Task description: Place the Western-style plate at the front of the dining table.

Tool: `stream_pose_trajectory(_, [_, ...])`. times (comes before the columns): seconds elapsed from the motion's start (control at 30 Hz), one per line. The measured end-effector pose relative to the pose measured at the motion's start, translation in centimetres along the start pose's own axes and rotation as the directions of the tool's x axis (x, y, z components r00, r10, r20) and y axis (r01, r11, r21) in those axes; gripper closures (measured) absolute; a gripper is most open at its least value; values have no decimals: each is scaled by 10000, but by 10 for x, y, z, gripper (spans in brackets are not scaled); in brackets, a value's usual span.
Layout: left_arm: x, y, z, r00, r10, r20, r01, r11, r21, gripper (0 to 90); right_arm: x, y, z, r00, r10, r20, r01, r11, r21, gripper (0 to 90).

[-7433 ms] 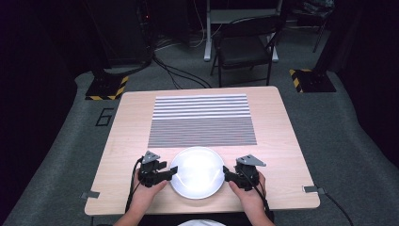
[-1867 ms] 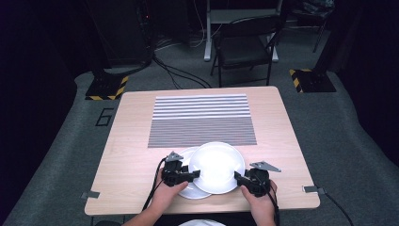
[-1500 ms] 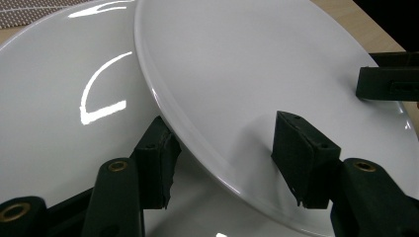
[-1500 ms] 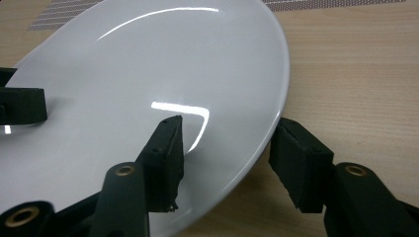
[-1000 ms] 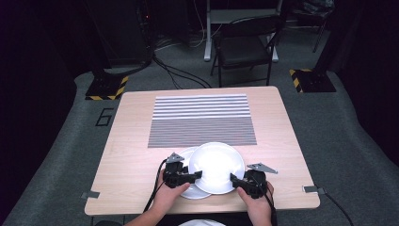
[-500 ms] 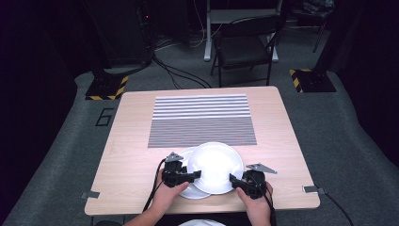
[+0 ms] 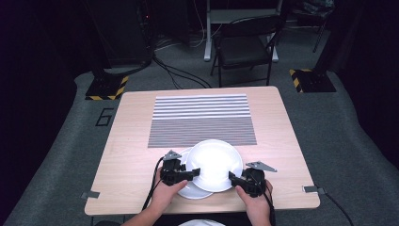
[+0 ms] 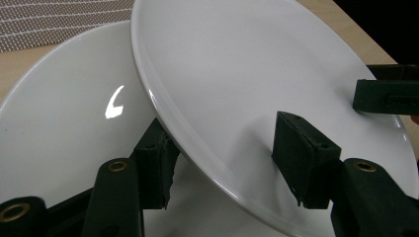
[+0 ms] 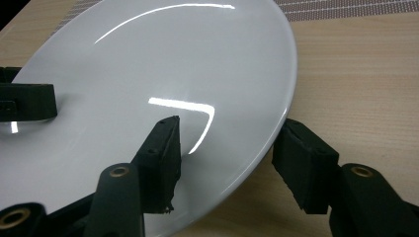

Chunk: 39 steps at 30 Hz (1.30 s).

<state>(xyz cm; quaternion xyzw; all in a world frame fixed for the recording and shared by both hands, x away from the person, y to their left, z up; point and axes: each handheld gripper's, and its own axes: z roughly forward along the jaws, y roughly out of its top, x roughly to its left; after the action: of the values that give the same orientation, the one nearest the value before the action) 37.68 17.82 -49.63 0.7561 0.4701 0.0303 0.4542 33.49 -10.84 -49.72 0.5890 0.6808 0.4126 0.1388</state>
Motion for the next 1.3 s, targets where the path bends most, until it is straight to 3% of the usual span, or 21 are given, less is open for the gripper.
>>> stream_pose_trajectory(0.6, [5,10,-11,9999,-97,-126,95,9997,-212,438,8,15,2,9997,-178,-194,178,9998,-32,437])
stream_pose_trajectory(0.73, [9,11,-12,9995,-299,-65,297,9992,-286,437,11,20,3,9992,-352,-197,350,9993,-89,437])
stream_pose_trajectory(1.3, [15,17,-18,9994,-289,-179,281,9987,-428,438,17,29,6,9983,-536,-240,529,9982,-290,439])
